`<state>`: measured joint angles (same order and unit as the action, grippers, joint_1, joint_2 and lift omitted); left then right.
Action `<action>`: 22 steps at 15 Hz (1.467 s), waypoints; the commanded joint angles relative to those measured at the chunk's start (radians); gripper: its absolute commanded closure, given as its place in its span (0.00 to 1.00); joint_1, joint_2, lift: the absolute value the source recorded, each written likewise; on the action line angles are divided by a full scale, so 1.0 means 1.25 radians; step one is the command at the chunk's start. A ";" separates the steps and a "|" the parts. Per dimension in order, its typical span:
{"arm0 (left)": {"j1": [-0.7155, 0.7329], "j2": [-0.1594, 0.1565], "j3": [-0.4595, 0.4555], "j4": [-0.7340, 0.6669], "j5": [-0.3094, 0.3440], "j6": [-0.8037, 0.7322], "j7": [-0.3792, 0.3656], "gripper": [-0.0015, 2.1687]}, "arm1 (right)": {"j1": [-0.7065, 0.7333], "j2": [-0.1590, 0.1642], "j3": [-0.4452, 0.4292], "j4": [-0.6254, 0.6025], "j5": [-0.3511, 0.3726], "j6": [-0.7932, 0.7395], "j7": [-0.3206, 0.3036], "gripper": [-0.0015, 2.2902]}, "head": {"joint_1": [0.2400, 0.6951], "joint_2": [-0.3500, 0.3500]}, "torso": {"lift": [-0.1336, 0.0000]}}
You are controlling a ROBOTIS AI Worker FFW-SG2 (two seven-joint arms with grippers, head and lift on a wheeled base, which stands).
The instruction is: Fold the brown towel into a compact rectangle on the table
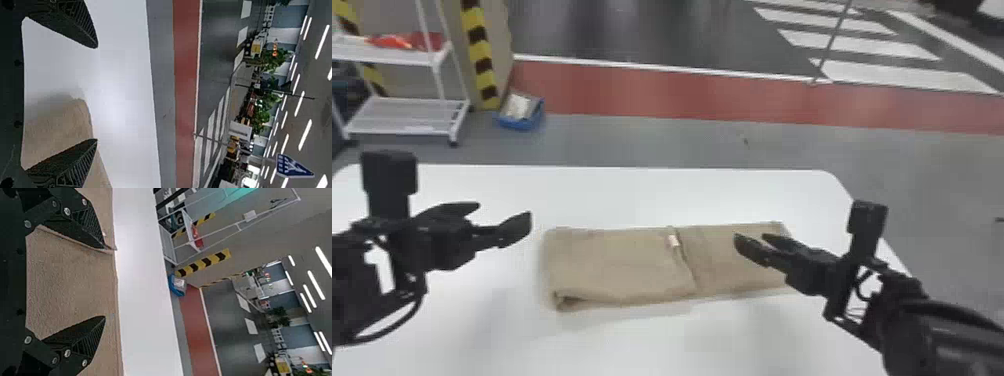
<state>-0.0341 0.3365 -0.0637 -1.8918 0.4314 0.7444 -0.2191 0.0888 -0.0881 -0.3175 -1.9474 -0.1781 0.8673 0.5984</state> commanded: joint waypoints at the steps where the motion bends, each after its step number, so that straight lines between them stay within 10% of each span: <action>1: 0.010 0.013 0.037 0.021 -0.021 -0.056 -0.015 0.02 | -0.021 0.003 0.061 -0.001 0.017 0.049 -0.027 0.13 | 1.00 0.33 | 0.07; 8: 0.051 0.003 0.042 0.058 -0.014 -0.198 -0.063 0.02 | -0.103 0.003 0.173 0.095 0.059 0.106 -0.071 0.23 | 1.00 0.53 | 0.07; 22: 0.076 0.002 0.044 0.044 0.013 -0.225 -0.079 0.02 | -0.120 0.005 0.217 0.133 0.039 0.101 -0.080 0.25 | 1.00 0.57 | 0.07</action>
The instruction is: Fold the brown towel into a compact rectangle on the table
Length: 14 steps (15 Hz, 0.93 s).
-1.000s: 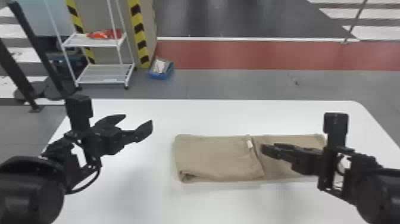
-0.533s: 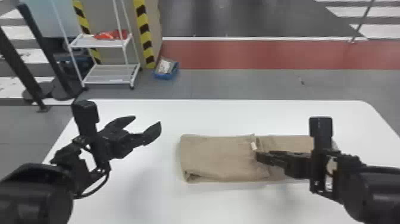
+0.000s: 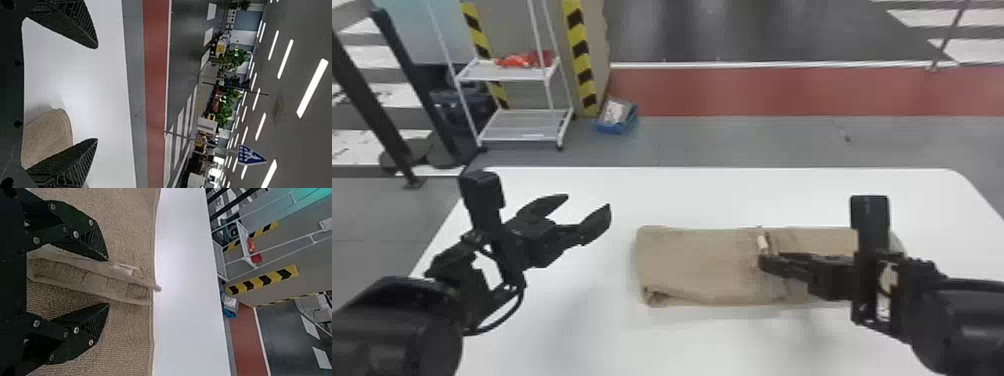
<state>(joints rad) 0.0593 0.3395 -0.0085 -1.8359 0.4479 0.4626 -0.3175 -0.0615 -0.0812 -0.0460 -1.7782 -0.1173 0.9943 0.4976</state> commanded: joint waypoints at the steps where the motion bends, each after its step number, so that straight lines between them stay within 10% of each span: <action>1: 0.002 -0.002 -0.003 0.000 0.000 0.000 0.000 0.02 | -0.001 0.000 0.000 -0.003 -0.012 -0.001 0.000 0.25 | 1.00 0.57 | 0.07; 10: 0.003 -0.007 -0.006 -0.003 0.000 0.000 -0.009 0.02 | -0.017 0.000 -0.006 0.021 -0.012 0.004 0.001 0.29 | 1.00 0.56 | 0.07; 14: 0.007 -0.007 -0.002 -0.005 0.001 0.000 -0.009 0.02 | -0.016 0.000 -0.011 0.021 -0.022 0.009 0.011 0.51 | 1.00 0.56 | 0.07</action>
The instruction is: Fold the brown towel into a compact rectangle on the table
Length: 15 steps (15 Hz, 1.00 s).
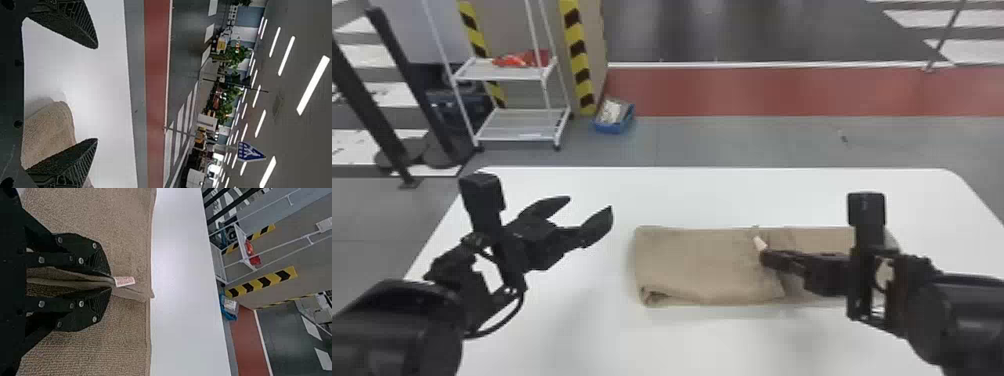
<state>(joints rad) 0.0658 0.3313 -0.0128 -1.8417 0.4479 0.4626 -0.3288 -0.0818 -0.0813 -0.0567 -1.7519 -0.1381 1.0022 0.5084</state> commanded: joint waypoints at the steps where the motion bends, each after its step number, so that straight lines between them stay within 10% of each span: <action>1: 0.003 0.000 0.002 -0.001 0.001 0.000 -0.001 0.02 | 0.004 0.000 -0.004 -0.002 -0.006 0.003 0.003 0.52 | 1.00 0.56 | 0.07; 10: 0.009 0.000 0.008 -0.018 0.001 0.015 0.002 0.02 | 0.078 -0.006 -0.092 -0.164 -0.091 -0.022 0.013 0.54 | 1.00 0.57 | 0.07; 15: 0.019 0.001 0.018 -0.026 0.005 0.017 0.000 0.02 | 0.070 -0.081 -0.254 -0.067 -0.160 -0.022 0.028 0.54 | 1.00 0.41 | 0.07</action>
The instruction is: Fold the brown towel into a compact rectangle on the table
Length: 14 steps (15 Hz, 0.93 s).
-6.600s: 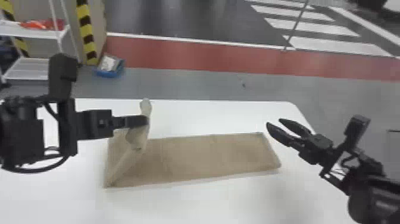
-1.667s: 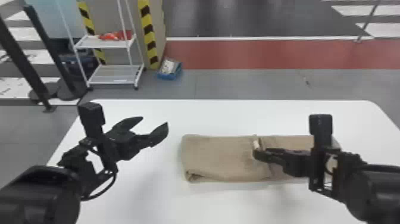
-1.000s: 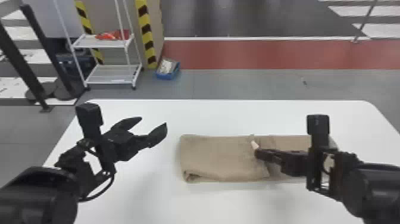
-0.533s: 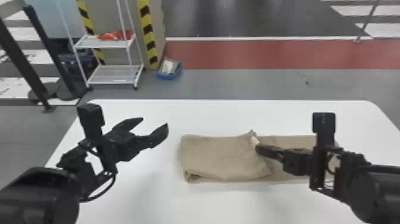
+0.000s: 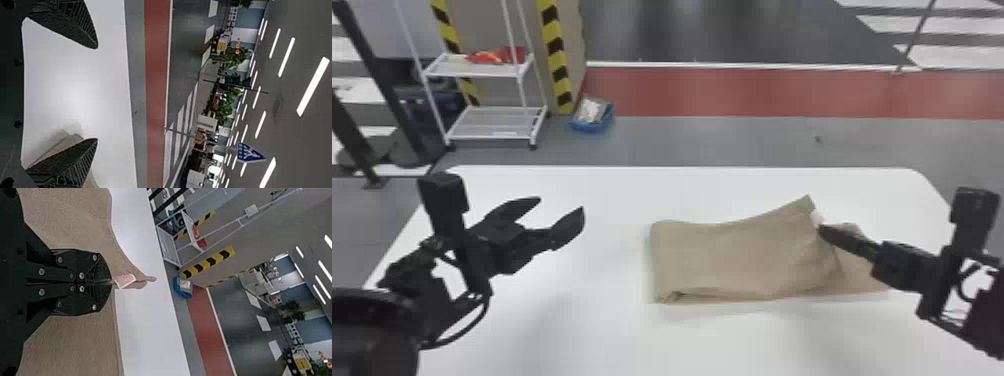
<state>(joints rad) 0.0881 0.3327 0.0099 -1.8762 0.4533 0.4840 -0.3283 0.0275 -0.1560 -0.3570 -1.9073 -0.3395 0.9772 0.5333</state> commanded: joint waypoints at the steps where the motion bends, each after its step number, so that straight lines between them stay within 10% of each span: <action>1: -0.002 -0.001 -0.004 0.003 -0.001 0.000 0.000 0.02 | -0.024 -0.021 0.006 0.078 0.021 -0.002 0.009 0.54 | 1.00 0.38 | 0.07; 9: 0.003 -0.001 -0.008 -0.010 -0.008 0.022 0.005 0.02 | 0.033 -0.041 -0.087 -0.038 -0.074 0.001 0.011 0.54 | 1.00 0.35 | 0.07; 14: 0.002 -0.002 -0.009 -0.022 -0.012 0.029 0.006 0.02 | 0.015 -0.086 -0.130 0.091 -0.079 -0.036 0.043 0.54 | 1.00 0.22 | 0.07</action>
<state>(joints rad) 0.0918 0.3312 0.0024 -1.9031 0.4421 0.5205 -0.3205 0.0635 -0.2608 -0.5481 -1.8512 -0.4645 0.9547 0.5809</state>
